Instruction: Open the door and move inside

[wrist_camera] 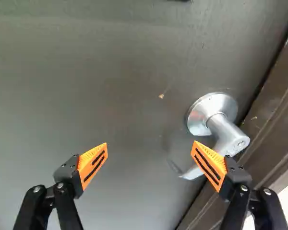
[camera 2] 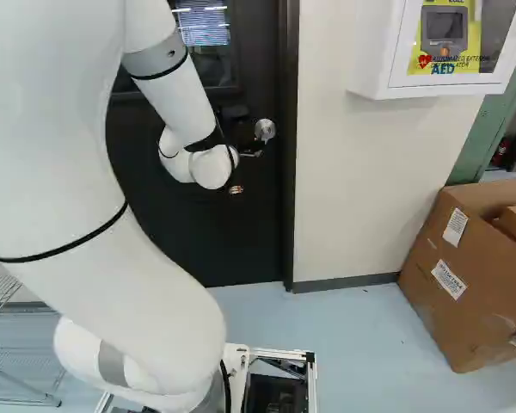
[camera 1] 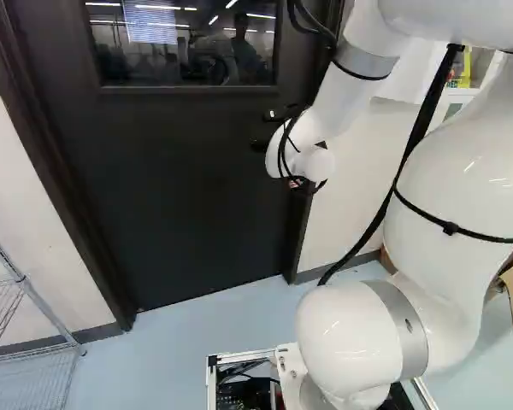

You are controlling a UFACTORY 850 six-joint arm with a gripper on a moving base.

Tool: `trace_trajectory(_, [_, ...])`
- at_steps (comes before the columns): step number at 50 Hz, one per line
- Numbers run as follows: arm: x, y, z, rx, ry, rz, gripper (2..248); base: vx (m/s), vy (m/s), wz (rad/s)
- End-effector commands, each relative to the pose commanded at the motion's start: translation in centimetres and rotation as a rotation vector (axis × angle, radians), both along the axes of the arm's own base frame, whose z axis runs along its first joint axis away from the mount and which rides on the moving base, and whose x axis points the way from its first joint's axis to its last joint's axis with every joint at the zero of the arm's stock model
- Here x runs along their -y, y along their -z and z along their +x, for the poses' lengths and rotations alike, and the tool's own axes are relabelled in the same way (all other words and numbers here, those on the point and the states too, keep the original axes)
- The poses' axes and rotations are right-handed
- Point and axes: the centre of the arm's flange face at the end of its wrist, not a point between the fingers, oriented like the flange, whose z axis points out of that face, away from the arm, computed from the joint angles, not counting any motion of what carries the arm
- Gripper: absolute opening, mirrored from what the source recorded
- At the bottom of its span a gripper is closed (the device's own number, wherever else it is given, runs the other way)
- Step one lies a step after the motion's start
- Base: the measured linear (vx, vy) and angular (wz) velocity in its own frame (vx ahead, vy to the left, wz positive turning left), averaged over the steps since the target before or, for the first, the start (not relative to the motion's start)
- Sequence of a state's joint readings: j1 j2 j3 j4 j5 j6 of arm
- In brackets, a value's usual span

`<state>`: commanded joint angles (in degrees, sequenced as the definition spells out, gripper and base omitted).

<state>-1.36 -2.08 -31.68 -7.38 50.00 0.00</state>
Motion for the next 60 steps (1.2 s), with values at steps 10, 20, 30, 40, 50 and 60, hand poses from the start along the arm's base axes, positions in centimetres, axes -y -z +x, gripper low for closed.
trace_trajectory(10, [0.0, 1.0, 0.4, -0.023, 0.000, 0.001, 247, 0.000, 0.000, 0.000])
trace_trajectory(20, [0.0, 2.1, 1.8, -0.044, -0.002, 0.001, 247, 0.000, 0.000, 0.000])
trace_trajectory(30, [-0.4, 3.3, 3.8, -0.063, -0.011, 0.001, 247, 0.000, 0.000, 0.000])
trace_trajectory(40, [-0.9, 4.5, 5.9, -0.078, -0.021, 0.001, 247, 0.000, 0.000, 0.000])
trace_trajectory(50, [-1.5, 5.7, 7.9, -0.091, -0.031, 0.001, 247, 0.000, 0.000, 0.000])
trace_trajectory(60, [-2.0, 6.6, 9.9, -0.093, -0.041, 0.000, 247, 0.000, 0.000, 0.000])
